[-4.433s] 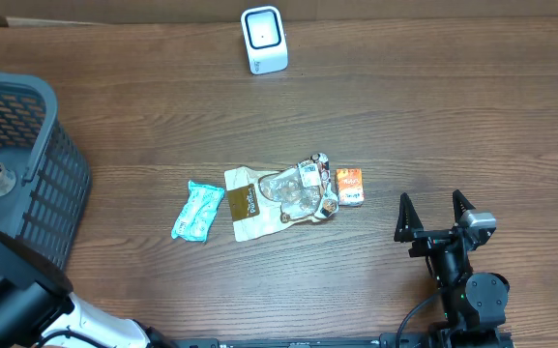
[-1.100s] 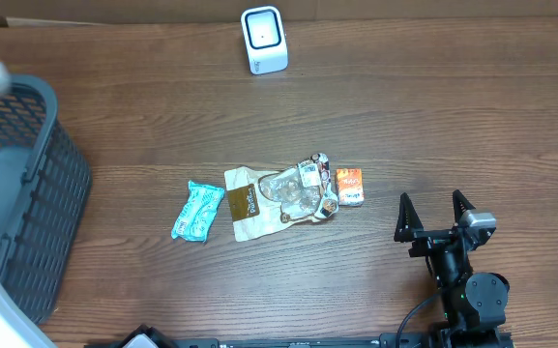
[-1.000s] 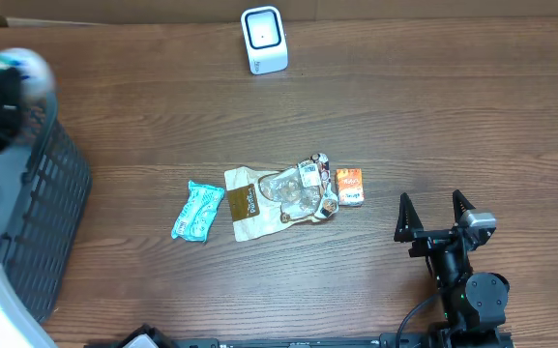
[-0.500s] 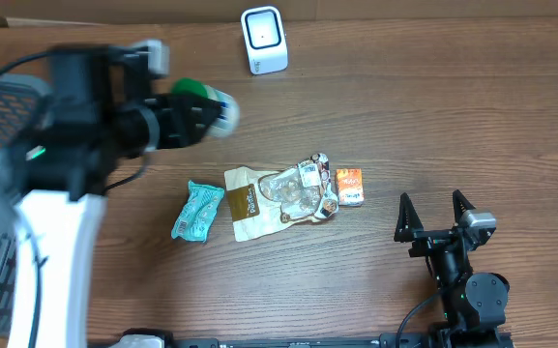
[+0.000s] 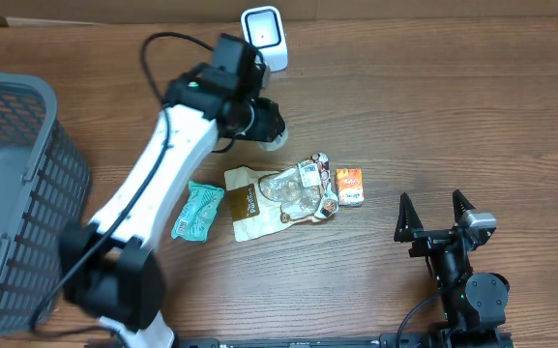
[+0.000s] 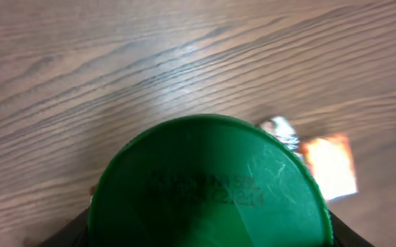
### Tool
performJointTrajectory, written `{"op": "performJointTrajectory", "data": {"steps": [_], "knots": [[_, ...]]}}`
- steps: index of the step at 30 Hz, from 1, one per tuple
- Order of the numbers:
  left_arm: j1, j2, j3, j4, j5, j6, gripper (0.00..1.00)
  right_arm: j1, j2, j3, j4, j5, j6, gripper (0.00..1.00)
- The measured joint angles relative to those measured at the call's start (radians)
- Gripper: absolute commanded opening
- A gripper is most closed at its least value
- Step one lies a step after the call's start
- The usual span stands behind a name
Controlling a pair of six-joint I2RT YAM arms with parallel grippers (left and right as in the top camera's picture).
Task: Scan the item barcode
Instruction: 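Lift the green-capped bottle out and stand it behind the bags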
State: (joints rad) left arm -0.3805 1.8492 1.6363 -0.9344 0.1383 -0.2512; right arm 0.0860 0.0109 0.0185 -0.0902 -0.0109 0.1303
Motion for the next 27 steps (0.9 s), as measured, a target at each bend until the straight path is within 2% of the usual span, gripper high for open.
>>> {"op": "performJointTrajectory", "data": {"steps": [6, 10, 13, 21, 25, 27], "knots": [[-0.005, 0.161, 0.000, 0.037, -0.073, 0.000, 0.27, 0.000, 0.000, 0.000, 0.000, 0.000, 0.000, 1.00], [-0.005, 0.215, 0.000, 0.045, -0.093, 0.000, 0.34, 0.000, 0.000, 0.000, 0.000, 0.000, 0.000, 1.00], [-0.005, 0.226, -0.001, 0.045, -0.116, 0.000, 0.48, 0.000, 0.000, 0.000, 0.000, 0.000, 0.000, 1.00], [-0.005, 0.226, -0.001, 0.048, -0.151, 0.006, 0.73, 0.000, 0.000, 0.000, 0.000, 0.000, 0.000, 1.00], [-0.005, 0.226, -0.001, 0.030, -0.151, 0.012, 0.77, 0.000, 0.000, 0.000, 0.000, 0.000, 0.000, 1.00], [-0.005, 0.226, -0.001, 0.016, -0.151, 0.012, 0.73, 0.000, 0.000, 0.000, 0.000, 0.000, 0.000, 1.00]]}}
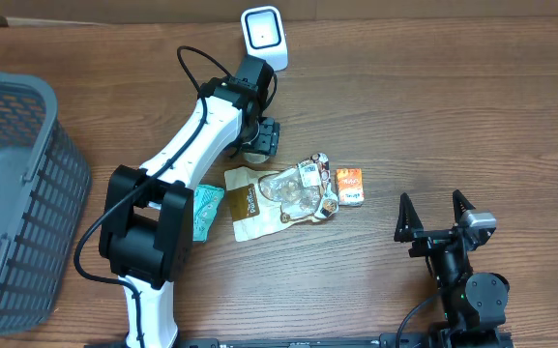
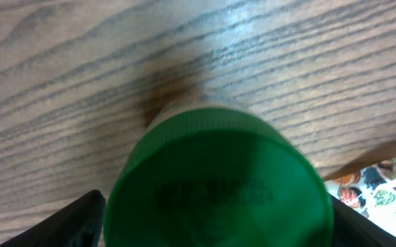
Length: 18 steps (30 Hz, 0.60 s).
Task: Scan the item barcode
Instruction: 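Lift the green-capped bottle out and stand it behind the bags, then return the left gripper into the basket and grasp the Kleenex pack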
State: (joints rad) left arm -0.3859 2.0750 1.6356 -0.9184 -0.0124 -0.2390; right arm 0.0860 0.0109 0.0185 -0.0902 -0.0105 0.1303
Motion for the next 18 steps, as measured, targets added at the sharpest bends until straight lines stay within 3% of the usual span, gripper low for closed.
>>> {"op": "performJointTrajectory", "data": {"steps": [5, 9, 10, 11, 18], "knots": [[0.000, 0.000, 0.022, -0.078, -0.014, 0.003, 0.73, 0.000, 0.000, 0.000, 0.000, 0.000, 0.000, 1.00], [0.002, -0.024, 0.121, -0.159, -0.050, 0.003, 0.83, 0.000, 0.000, 0.000, 0.000, 0.000, 0.000, 1.00], [0.006, -0.066, 0.178, -0.181, -0.061, 0.005, 0.87, 0.000, 0.000, 0.000, 0.000, 0.000, 0.000, 1.00], [0.008, -0.101, 0.217, -0.201, -0.066, 0.009, 0.99, 0.000, 0.000, 0.000, 0.000, 0.000, 0.000, 1.00], [0.090, -0.460, 0.428, -0.440, -0.164, 0.015, 1.00, 0.000, 0.000, 0.000, 0.002, 0.000, 0.000, 1.00]]}}
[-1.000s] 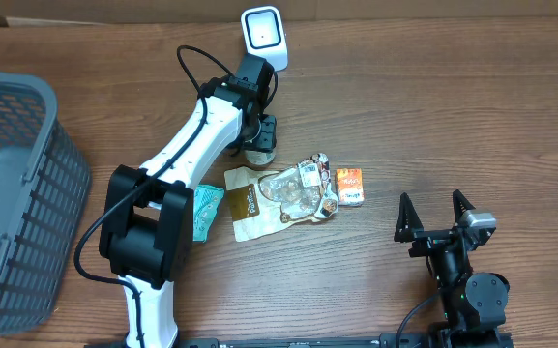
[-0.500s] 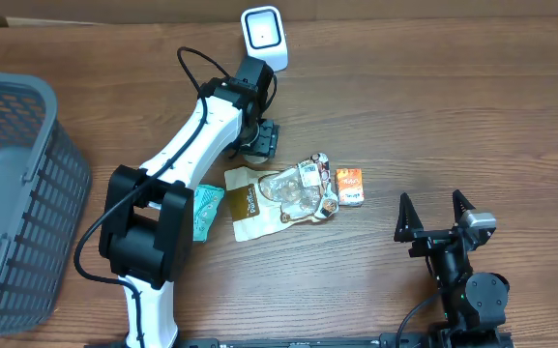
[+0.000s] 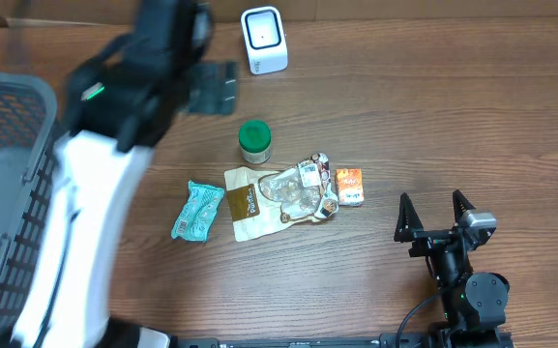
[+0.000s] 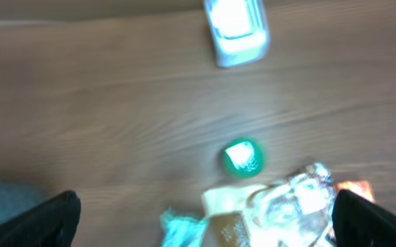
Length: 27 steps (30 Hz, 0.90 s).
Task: Scan the item barcode
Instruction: 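Return the left gripper into the basket and grasp the Kleenex pack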
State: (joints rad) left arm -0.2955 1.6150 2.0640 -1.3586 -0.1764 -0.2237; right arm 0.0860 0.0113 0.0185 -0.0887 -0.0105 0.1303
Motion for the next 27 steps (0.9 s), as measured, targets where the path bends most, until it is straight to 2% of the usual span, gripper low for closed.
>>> {"op": "performJointTrajectory", "data": {"steps": [3, 7, 15, 20, 27], "knots": [[0.127, -0.111, 0.000, -0.116, -0.051, -0.070, 1.00, 0.000, 0.000, 0.000, -0.001, 0.000, 0.000, 1.00], [0.375, -0.172, -0.001, -0.189, -0.075, -0.168, 1.00, 0.000, 0.000, 0.000, -0.002, 0.000, 0.000, 1.00], [0.846, -0.135, -0.116, -0.174, -0.038, -0.245, 0.99, 0.000, 0.000, 0.000, -0.002, 0.000, 0.000, 1.00], [1.015, -0.073, -0.240, -0.101, 0.009, -0.241, 0.93, 0.000, 0.000, 0.000, -0.001, 0.000, 0.000, 1.00], [1.132, -0.039, -0.462, 0.022, 0.011, -0.209, 0.91, 0.000, 0.000, 0.000, -0.002, 0.000, 0.000, 1.00]]}}
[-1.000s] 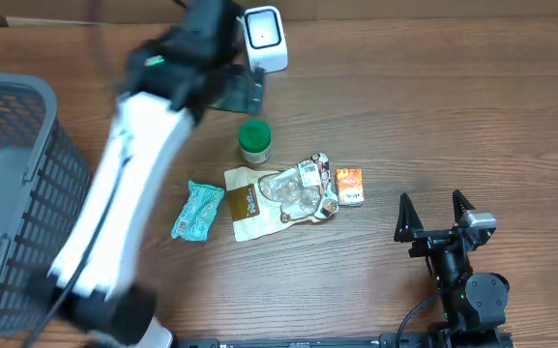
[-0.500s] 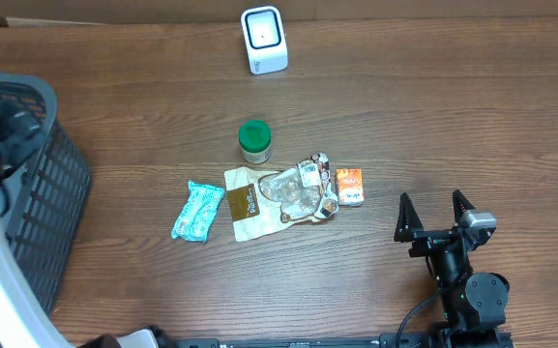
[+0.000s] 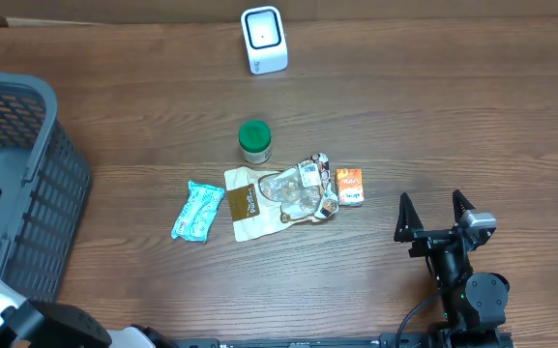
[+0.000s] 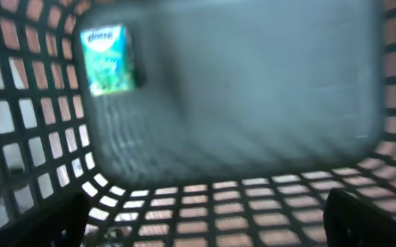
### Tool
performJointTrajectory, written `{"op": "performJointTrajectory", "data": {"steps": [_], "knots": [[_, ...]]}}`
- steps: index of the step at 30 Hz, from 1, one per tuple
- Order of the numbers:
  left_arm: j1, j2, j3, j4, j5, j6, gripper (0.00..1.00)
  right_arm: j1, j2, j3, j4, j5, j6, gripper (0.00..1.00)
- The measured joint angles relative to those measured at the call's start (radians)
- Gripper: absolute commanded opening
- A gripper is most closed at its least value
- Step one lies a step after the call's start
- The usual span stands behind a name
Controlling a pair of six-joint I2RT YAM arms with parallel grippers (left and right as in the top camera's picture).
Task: Scan the item barcode
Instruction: 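Return the left gripper into the basket and grasp the Kleenex pack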
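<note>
A small green box [image 4: 108, 60] lies flat in the far left corner of the grey mesh basket [image 4: 225, 199], seen from above in the left wrist view. My left gripper [image 4: 204, 223] hangs open over the basket with nothing between its fingers [image 4: 47, 219]. Overhead, only a dark part of the left arm shows at the basket's [image 3: 37, 164] edge. The white scanner [image 3: 264, 39] stands at the table's back. A green-lidded jar [image 3: 254, 140] stands upright below it. My right gripper [image 3: 436, 215] rests open at the front right.
A teal packet [image 3: 197, 211], a brown pouch [image 3: 245, 203], a crinkled clear bag [image 3: 303, 188] and a small orange box [image 3: 349, 186] lie together mid-table. The basket's tall mesh walls take up the left side.
My left gripper was open high over the table between the scanner and the jar. It is now over the basket at the left, looking down at the green box. The jar has not moved.
At first my left gripper held the green-lidded jar just below the scanner. Then the jar was down at the table with the fingers still round it. Then it stood free and the gripper was up and open. Now the gripper is over the basket.
</note>
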State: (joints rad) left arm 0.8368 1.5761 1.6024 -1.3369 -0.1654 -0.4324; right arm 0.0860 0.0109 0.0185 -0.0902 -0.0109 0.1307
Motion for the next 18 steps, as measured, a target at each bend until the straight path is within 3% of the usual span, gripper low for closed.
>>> {"op": "performJointTrajectory", "data": {"steps": [18], "knots": [[0.028, 0.006, -0.507, 0.602, -0.225, 0.099, 0.88, 0.000, 0.000, 0.000, 0.000, 0.001, 0.000, 1.00]]}}
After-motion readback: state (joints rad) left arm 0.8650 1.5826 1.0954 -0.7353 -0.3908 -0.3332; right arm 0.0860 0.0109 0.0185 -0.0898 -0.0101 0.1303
